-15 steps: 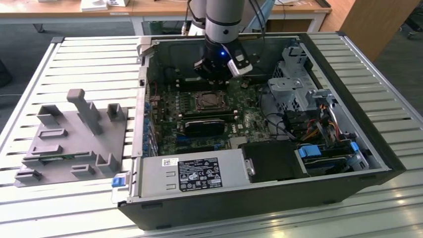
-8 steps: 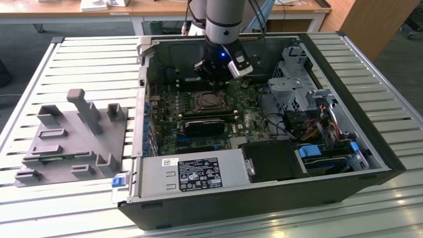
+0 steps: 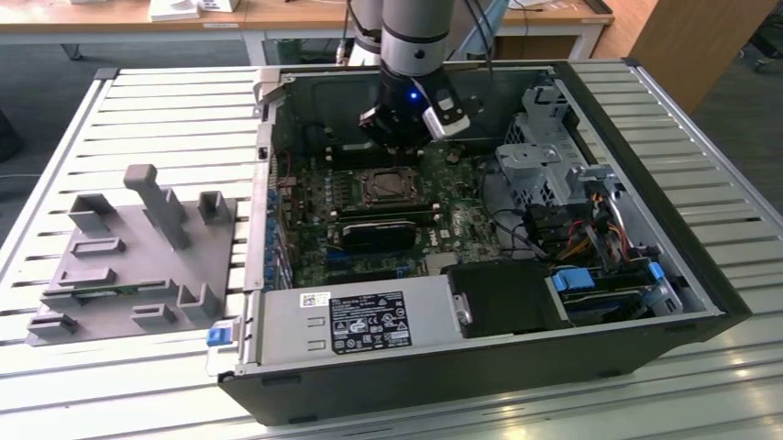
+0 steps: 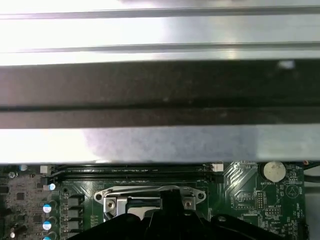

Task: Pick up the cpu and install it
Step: 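Install the second cpu locking lever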

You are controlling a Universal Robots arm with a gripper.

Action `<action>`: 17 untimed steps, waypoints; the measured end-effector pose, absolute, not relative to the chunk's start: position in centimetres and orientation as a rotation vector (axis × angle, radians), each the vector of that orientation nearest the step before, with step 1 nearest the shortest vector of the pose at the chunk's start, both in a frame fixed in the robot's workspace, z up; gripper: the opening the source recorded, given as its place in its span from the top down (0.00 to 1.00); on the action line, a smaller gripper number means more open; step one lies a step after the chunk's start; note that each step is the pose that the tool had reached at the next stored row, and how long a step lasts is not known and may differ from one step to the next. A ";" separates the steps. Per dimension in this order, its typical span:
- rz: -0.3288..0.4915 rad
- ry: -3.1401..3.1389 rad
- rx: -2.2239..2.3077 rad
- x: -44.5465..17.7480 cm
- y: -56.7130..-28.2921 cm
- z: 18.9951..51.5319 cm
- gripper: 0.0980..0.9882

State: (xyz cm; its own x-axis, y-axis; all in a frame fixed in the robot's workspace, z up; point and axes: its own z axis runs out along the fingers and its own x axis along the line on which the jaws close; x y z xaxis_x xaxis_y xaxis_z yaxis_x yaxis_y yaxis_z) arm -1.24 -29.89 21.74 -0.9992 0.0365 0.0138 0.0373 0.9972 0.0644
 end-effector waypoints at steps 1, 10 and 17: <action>-0.101 -3.127 -0.058 -1.2 -29.9 22.0 0.99; -0.101 -3.127 -0.057 -1.2 -30.1 23.3 0.99; -0.101 -3.127 -0.058 -1.2 -31.0 23.3 0.99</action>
